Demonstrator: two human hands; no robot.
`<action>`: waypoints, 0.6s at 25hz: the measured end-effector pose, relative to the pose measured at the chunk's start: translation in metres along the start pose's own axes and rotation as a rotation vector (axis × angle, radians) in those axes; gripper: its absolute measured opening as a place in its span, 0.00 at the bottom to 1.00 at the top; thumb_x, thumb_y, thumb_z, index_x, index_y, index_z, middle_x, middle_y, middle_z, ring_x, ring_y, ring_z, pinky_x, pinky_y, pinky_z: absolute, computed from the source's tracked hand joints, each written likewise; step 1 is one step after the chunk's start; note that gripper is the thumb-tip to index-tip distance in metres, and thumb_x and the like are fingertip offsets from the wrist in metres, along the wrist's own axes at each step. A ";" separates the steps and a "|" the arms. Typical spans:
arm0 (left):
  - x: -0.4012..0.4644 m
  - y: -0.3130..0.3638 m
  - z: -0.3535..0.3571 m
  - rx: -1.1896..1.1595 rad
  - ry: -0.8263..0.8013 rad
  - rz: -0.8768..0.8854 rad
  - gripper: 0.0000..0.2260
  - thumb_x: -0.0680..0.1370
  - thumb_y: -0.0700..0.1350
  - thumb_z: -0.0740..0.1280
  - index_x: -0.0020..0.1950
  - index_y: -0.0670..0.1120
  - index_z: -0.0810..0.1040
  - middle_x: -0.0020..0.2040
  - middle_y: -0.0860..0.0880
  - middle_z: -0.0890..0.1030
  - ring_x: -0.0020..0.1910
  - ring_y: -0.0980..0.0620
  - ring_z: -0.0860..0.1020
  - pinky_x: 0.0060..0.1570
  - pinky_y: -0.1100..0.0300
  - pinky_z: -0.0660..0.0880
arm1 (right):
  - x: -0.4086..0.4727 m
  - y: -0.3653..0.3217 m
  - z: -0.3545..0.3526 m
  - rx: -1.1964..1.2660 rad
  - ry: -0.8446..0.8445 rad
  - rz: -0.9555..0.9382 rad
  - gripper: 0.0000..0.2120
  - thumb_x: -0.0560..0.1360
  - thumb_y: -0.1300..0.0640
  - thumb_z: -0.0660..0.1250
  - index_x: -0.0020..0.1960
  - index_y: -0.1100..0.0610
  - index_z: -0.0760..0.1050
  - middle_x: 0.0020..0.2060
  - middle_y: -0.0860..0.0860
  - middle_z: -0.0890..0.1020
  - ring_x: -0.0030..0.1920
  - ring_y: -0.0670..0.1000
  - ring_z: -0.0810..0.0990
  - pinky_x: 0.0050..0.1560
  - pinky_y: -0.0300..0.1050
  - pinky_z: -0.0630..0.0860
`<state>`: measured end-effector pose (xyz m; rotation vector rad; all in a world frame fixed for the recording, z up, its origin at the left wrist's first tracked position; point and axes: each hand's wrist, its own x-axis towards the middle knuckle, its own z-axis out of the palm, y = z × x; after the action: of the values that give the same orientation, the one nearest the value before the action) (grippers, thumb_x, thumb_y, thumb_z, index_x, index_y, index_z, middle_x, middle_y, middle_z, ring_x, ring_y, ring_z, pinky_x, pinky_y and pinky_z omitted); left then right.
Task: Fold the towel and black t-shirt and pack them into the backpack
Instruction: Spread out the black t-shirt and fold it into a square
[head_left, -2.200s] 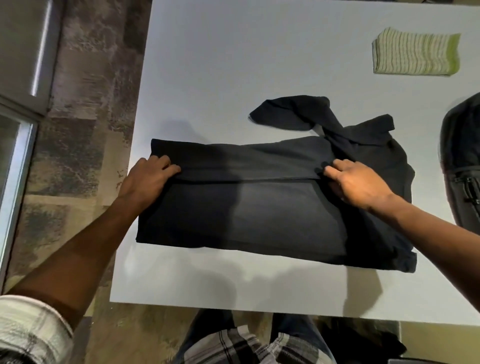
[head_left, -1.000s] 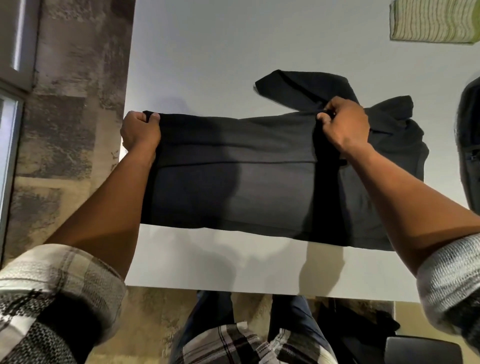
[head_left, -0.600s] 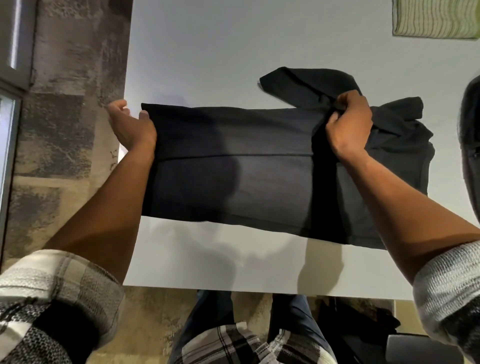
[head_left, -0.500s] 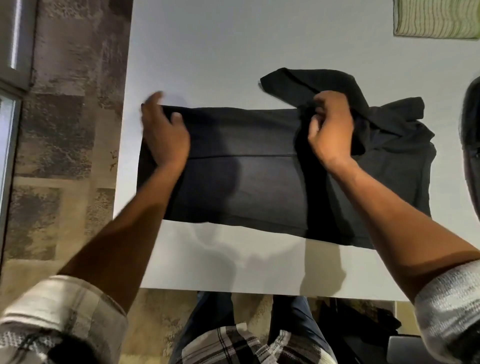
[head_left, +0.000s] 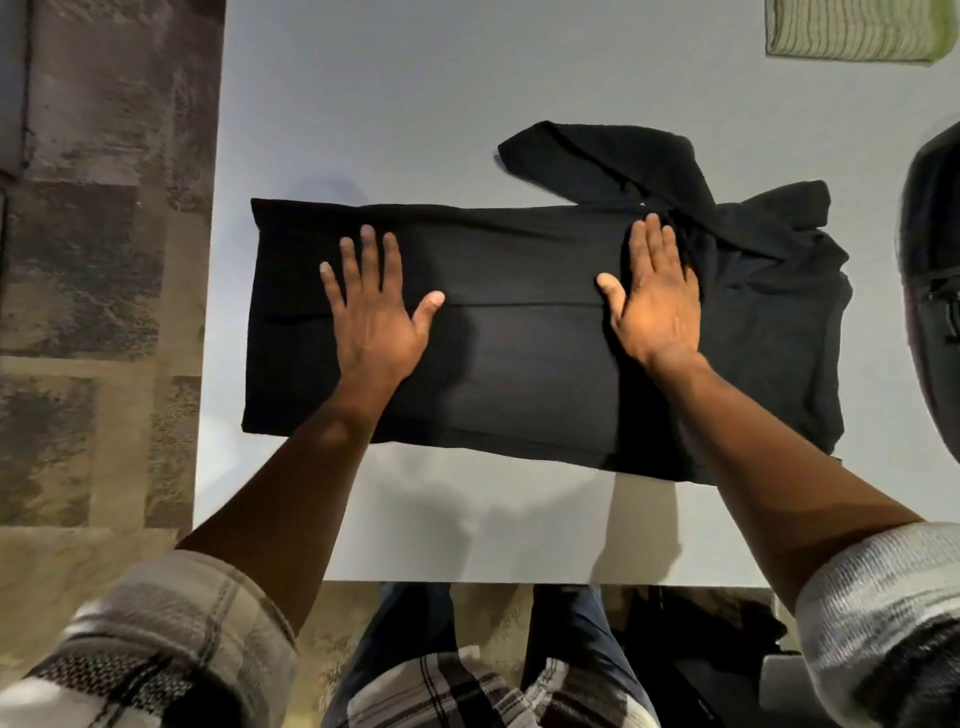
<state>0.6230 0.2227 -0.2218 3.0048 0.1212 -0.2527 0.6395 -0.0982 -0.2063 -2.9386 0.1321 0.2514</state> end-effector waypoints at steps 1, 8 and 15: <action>-0.003 0.005 -0.003 -0.007 0.012 -0.010 0.37 0.81 0.66 0.47 0.82 0.45 0.46 0.82 0.42 0.46 0.81 0.40 0.45 0.77 0.36 0.44 | -0.006 -0.010 0.000 0.027 0.025 -0.034 0.34 0.82 0.41 0.53 0.81 0.58 0.52 0.81 0.55 0.53 0.81 0.56 0.51 0.79 0.58 0.53; -0.029 -0.002 0.012 -0.019 0.047 0.090 0.33 0.82 0.63 0.53 0.82 0.48 0.51 0.82 0.44 0.51 0.81 0.41 0.48 0.78 0.40 0.45 | -0.068 -0.027 0.039 0.023 0.015 -0.274 0.31 0.83 0.44 0.54 0.81 0.57 0.55 0.81 0.53 0.55 0.81 0.55 0.51 0.80 0.55 0.49; -0.053 -0.057 0.002 -0.011 0.035 0.034 0.34 0.81 0.64 0.50 0.82 0.47 0.50 0.82 0.44 0.50 0.81 0.41 0.48 0.78 0.41 0.46 | -0.104 0.065 0.016 -0.081 -0.023 -0.314 0.29 0.83 0.46 0.52 0.81 0.56 0.55 0.81 0.52 0.57 0.80 0.53 0.54 0.78 0.58 0.54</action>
<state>0.5651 0.2748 -0.2215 2.9984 0.0743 -0.1953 0.5276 -0.1512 -0.2148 -2.9774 -0.3474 0.2476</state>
